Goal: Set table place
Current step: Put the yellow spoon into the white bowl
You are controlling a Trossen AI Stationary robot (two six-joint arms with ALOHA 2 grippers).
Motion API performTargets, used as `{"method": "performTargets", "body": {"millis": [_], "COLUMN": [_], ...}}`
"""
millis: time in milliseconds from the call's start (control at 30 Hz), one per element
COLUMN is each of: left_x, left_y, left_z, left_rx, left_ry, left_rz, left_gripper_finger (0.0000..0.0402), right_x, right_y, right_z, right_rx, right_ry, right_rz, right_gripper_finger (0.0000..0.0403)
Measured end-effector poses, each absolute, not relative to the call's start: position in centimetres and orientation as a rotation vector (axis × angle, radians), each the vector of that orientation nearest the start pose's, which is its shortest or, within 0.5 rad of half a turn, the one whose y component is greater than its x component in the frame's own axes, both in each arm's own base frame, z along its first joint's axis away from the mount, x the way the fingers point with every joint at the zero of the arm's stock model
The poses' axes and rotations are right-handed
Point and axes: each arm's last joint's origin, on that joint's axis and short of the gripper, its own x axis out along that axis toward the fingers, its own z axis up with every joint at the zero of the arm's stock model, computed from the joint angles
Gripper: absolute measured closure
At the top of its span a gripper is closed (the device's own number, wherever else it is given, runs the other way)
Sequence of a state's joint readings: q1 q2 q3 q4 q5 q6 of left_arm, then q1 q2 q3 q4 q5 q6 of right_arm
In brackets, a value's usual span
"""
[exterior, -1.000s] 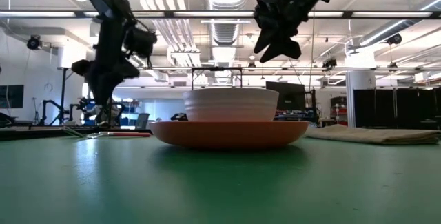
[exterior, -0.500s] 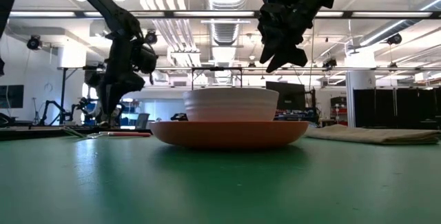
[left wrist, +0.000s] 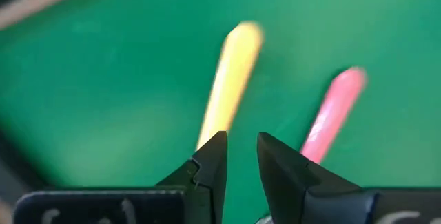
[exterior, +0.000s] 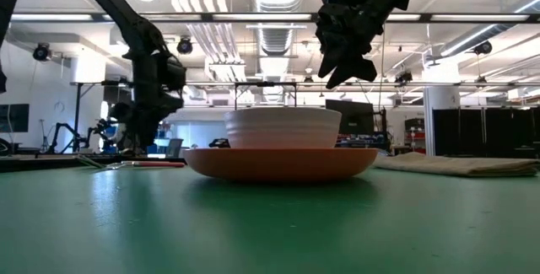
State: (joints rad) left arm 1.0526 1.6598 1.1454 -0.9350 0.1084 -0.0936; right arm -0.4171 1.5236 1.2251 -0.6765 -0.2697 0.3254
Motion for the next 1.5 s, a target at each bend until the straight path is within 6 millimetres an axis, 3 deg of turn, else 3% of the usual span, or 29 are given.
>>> {"method": "performTargets", "body": {"millis": [167, 400, 733, 1233, 1500], "left_x": [14.9, 12.7, 12.1, 12.7, 12.7], "left_y": [25.5, 23.9, 24.5, 25.7, 25.3], "left_z": [20.2, 17.3, 18.1, 16.3, 18.3], "left_rx": [-0.868, -0.961, -0.963, -0.982, -0.919], "left_ry": [1.153, 1.261, 1.192, 1.392, 1.295], "left_rz": [0.838, 0.865, 0.922, 0.821, 0.787], "left_gripper_finger": [0.0336, 0.0336, 0.0336, 0.0336, 0.0336], "right_x": [28.9, 28.9, 29.0, 29.0, 29.0], "right_y": [-12.0, -12.0, -12.0, -12.0, -12.1], "right_z": [27.3, 27.3, 27.4, 27.4, 27.4], "right_rx": [0.636, 0.632, 0.639, 0.656, 0.654], "right_ry": [0.896, 0.894, 0.886, 0.885, 0.882], "right_rz": [-0.292, -0.297, -0.301, -0.310, -0.313], "right_gripper_finger": [0.0243, 0.0243, 0.0243, 0.0243, 0.0243]}}
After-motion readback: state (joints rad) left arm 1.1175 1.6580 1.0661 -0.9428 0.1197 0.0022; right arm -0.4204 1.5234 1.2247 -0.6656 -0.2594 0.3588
